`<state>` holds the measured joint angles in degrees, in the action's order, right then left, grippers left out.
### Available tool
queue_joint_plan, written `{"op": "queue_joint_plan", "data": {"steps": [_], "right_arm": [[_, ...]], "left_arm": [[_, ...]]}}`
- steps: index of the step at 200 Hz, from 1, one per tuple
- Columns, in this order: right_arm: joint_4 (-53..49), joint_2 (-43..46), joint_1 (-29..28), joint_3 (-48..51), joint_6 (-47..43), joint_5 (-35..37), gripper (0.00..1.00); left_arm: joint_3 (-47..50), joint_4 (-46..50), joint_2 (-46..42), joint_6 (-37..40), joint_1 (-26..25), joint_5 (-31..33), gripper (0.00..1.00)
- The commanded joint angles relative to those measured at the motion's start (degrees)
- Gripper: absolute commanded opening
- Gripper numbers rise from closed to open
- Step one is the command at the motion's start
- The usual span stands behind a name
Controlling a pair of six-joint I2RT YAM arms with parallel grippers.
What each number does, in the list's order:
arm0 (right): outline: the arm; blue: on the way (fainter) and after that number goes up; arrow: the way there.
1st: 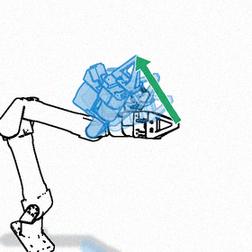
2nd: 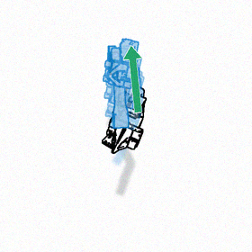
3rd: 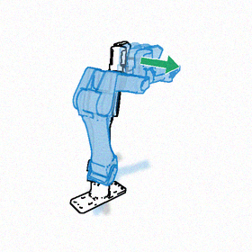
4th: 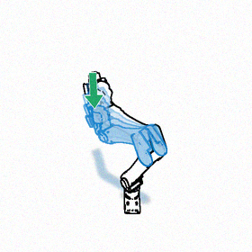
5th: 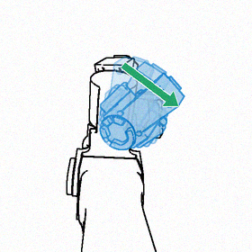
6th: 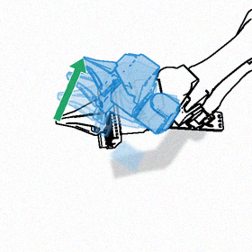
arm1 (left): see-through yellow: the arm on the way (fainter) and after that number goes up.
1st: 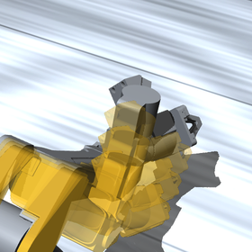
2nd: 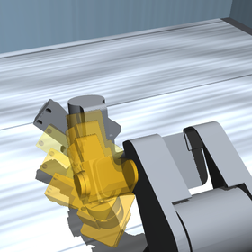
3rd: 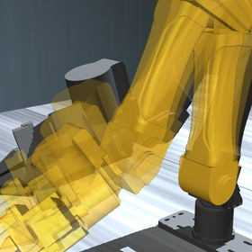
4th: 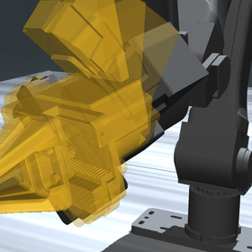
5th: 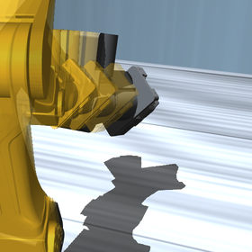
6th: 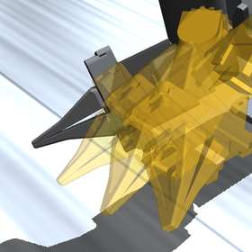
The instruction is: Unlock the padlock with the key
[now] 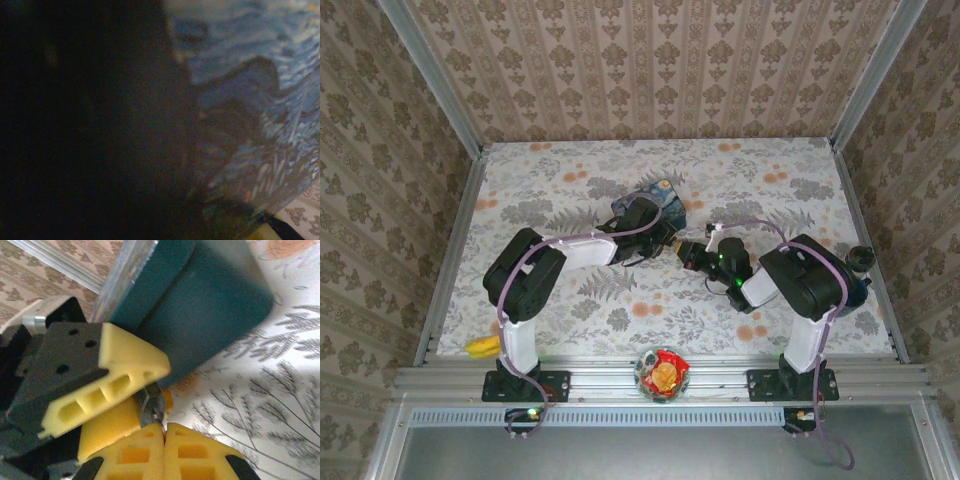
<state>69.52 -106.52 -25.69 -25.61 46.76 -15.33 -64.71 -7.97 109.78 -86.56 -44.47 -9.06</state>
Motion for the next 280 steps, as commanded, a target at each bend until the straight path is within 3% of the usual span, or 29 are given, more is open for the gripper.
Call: {"op": "queue_joint_plan", "data": {"steps": [1,92,145,192,249,280], "right_arm": [[5.11,-1.79,-0.06,-2.94,0.87,-3.68,0.00],[4.81,-3.90,1.17,-6.83,5.88,-6.75,0.00],[-0.25,-5.12,-0.18,-12.76,9.03,-12.78,0.00],[-12.42,-3.58,-0.15,-12.83,25.72,-11.23,0.00],[-12.34,-1.68,-0.15,-12.32,38.20,-13.79,0.00],[-6.61,-3.54,0.07,-11.61,46.38,-14.32,0.00]], "left_arm": [[-0.24,1.38,1.76,-6.17,-2.40,-14.62,0.00],[0.06,0.85,2.32,-6.18,-2.46,-15.43,0.00],[-2.91,0.93,5.44,-4.52,-2.64,-17.39,0.00],[-2.51,0.68,4.91,-1.69,-2.20,-16.87,0.00],[-1.64,-3.88,5.70,-0.89,-1.92,-17.56,0.01],[-0.70,-4.49,5.40,-0.84,-1.92,-17.18,0.04]]}}
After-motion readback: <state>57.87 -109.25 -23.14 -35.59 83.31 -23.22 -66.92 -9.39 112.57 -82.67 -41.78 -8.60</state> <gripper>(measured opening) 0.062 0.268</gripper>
